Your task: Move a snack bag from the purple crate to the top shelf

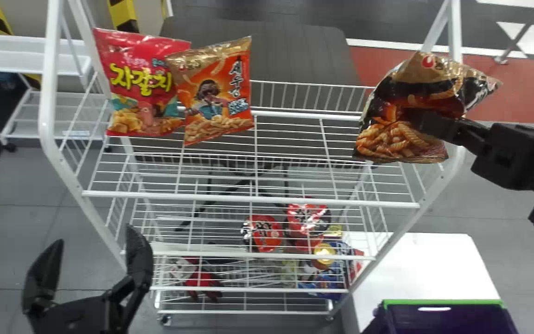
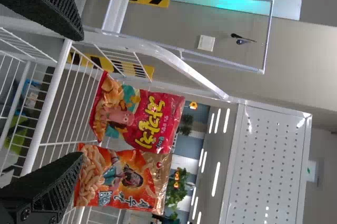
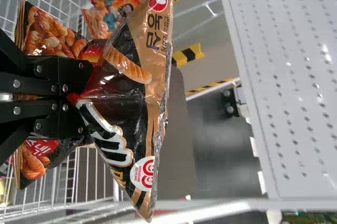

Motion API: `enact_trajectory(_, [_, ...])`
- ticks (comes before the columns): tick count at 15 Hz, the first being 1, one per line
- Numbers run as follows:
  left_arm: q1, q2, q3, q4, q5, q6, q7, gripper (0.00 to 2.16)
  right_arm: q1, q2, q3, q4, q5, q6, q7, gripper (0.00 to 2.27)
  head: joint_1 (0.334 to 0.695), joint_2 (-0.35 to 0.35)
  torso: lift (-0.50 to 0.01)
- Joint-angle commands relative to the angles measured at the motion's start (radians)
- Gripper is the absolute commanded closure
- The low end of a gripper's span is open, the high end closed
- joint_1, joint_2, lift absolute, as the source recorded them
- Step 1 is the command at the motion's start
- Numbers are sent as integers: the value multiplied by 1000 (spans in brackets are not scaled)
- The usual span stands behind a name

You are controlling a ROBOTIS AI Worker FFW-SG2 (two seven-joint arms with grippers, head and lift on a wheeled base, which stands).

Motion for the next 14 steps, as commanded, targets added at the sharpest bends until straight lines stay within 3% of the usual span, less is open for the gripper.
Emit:
enact_trajectory(1, [0, -2, 3, 10, 2, -3, 0, -2, 33, 1, 125, 69, 65, -221, -1, 1825, 695, -36, -1])
enact_trajectory(6, [-4, -8, 3, 22, 0, -6, 11, -2, -70, 71, 228, 257, 194, -292, -7, 1825, 695, 20, -1])
enact_trajectory(14, [-15, -14, 6, 47, 2, -15, 12, -2, -171, 82, 334, 549, 343, -485, 5, 1825, 695, 44, -1])
